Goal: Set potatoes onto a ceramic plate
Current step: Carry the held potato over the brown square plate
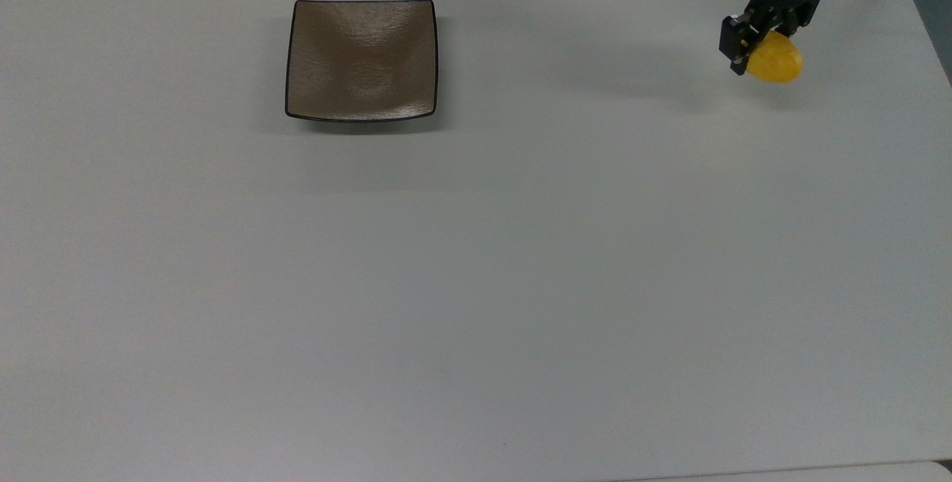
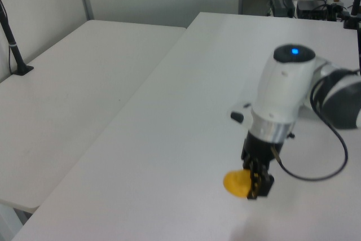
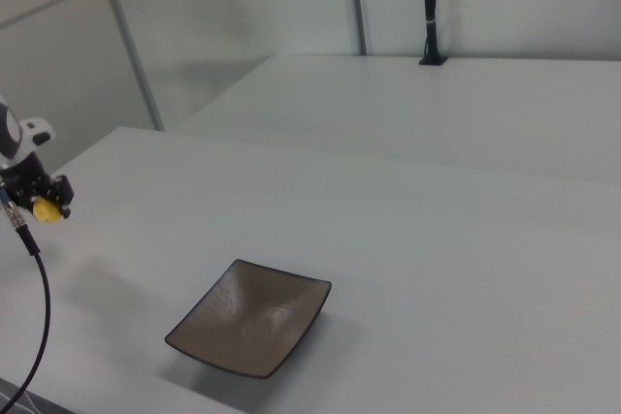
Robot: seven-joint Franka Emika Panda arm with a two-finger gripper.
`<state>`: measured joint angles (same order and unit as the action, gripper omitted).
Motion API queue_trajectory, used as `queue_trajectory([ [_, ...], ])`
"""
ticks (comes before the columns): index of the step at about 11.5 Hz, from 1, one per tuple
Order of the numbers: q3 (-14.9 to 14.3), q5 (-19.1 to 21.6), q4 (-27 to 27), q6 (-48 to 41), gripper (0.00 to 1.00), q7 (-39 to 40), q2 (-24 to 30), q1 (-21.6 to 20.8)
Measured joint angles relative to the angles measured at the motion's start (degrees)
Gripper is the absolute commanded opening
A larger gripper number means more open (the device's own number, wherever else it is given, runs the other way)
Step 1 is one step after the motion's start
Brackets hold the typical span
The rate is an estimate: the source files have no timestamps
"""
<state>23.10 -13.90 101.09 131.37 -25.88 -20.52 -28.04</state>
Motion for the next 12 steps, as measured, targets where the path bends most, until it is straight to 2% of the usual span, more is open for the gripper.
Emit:
queue_trajectory([
  [2, -2.6, 2.8, -0.1, -5.9, 0.24, -0.1, 5.6, 1.8],
  [4, -5.7, 3.5, -0.1, -12.9, 0.24, 0.3, 10.4, 2.5],
  [8, -13.4, 8.1, -0.2, -24.4, 0.27, 3.4, 19.7, 3.3],
  [10, -16.1, 8.5, -0.2, -31.5, 0.27, 6.7, 24.0, 5.5],
  [12, -19.1, 8.6, -0.2, -34.1, 0.27, 12.2, 26.1, 8.3],
])
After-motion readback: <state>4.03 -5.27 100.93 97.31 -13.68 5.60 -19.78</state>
